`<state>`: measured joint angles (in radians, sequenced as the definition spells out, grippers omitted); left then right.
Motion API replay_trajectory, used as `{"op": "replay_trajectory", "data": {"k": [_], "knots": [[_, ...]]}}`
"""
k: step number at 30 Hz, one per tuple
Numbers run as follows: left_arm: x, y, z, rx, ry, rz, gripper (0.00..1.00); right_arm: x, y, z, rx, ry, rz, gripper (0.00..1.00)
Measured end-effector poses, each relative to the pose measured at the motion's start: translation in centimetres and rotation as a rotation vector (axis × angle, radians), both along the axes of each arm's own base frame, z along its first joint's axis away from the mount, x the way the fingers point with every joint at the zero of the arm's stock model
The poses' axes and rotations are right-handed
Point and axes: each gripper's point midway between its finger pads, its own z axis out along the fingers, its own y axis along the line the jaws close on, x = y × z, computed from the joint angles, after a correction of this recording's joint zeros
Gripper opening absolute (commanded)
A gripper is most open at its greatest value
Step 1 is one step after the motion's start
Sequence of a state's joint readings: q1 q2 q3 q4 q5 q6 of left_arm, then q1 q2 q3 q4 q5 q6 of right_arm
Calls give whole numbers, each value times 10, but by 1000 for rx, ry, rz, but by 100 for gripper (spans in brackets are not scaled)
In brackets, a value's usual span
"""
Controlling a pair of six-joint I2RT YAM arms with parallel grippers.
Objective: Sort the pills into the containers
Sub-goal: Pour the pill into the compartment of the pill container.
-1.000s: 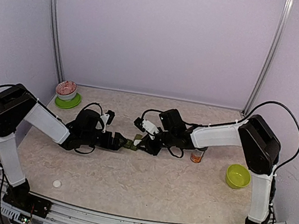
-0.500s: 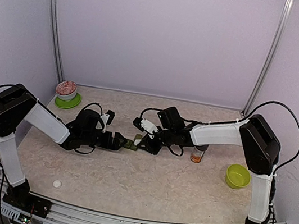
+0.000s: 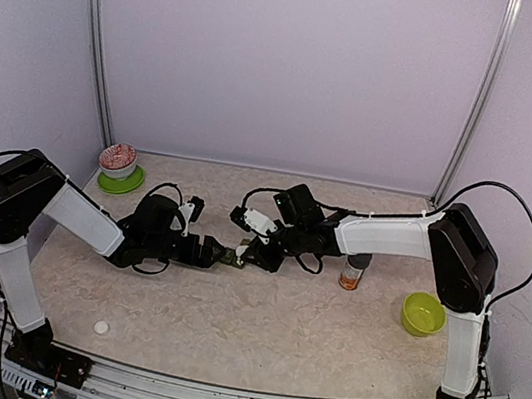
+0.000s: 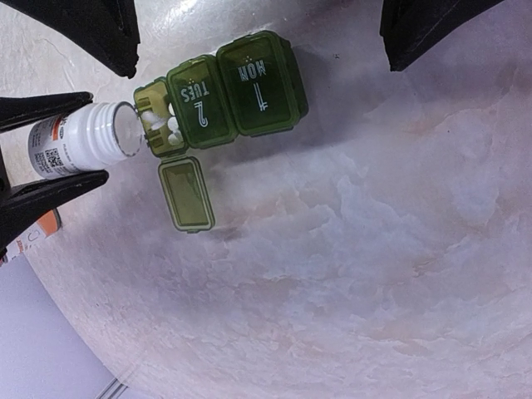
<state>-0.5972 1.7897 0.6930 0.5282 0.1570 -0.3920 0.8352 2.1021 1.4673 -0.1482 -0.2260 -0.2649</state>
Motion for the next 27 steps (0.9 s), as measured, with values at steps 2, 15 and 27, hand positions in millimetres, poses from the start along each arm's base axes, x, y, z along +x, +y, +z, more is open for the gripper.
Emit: {"op": "replay_trajectory", "data": {"k": [2, 15, 27], "knots": [[0, 0, 0, 0, 0, 0, 99, -2, 0, -1, -9, 1, 4, 29], [0, 0, 0, 1, 2, 0, 99, -3, 0, -3, -10, -4, 7, 29], [-1, 0, -1, 3, 4, 0, 99, -8, -3, -17, 18, -6, 2, 30]]}}
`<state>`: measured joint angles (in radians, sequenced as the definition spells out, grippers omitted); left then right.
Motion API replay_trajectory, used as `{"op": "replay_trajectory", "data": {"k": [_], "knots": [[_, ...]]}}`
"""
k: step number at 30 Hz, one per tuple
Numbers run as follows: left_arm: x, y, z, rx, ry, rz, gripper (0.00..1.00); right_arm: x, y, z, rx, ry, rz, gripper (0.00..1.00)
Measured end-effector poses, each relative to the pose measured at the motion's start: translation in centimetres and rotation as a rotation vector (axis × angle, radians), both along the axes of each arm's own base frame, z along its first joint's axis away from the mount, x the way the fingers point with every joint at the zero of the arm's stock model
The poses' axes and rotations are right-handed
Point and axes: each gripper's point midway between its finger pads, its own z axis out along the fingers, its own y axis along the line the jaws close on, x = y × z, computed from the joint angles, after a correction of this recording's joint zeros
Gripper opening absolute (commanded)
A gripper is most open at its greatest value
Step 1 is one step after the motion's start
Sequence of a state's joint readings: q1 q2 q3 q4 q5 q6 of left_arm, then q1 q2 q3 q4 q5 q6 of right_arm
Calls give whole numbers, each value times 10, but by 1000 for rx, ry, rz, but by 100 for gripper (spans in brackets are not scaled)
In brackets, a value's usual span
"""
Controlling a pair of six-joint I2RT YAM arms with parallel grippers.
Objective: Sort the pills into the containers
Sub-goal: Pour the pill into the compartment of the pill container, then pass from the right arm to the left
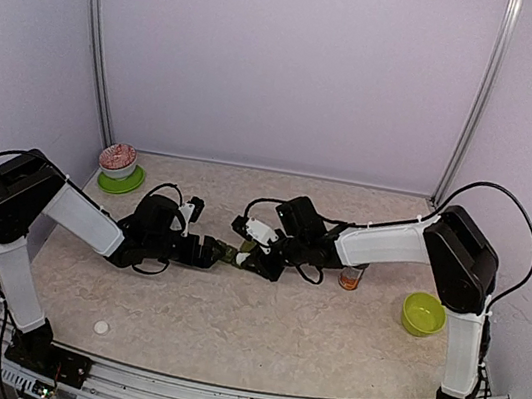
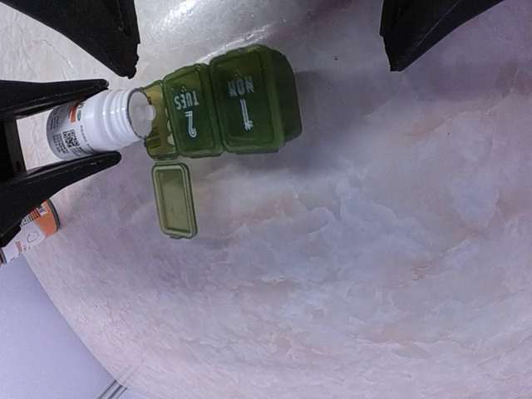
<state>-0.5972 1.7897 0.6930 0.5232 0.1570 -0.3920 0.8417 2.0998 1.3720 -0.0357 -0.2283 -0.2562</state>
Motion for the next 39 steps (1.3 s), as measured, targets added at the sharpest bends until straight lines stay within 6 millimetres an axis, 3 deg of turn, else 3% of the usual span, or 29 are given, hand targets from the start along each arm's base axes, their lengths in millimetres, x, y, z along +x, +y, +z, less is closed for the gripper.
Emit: {"op": "replay_trajectory", "data": {"k": [10, 21, 31, 39], "knots": [[0, 0, 0, 0, 0, 0, 99, -5, -3, 1, 69, -18, -17, 30], [0, 0, 0, 0, 0, 0, 99, -3, -9, 20, 157, -50, -40, 30], [0, 0, 0, 0, -1, 0, 99, -5, -21, 24, 244, -78, -67, 29], [0, 0, 9, -12, -18, -1, 99, -7, -24, 48, 372, -151, -73, 29]]}}
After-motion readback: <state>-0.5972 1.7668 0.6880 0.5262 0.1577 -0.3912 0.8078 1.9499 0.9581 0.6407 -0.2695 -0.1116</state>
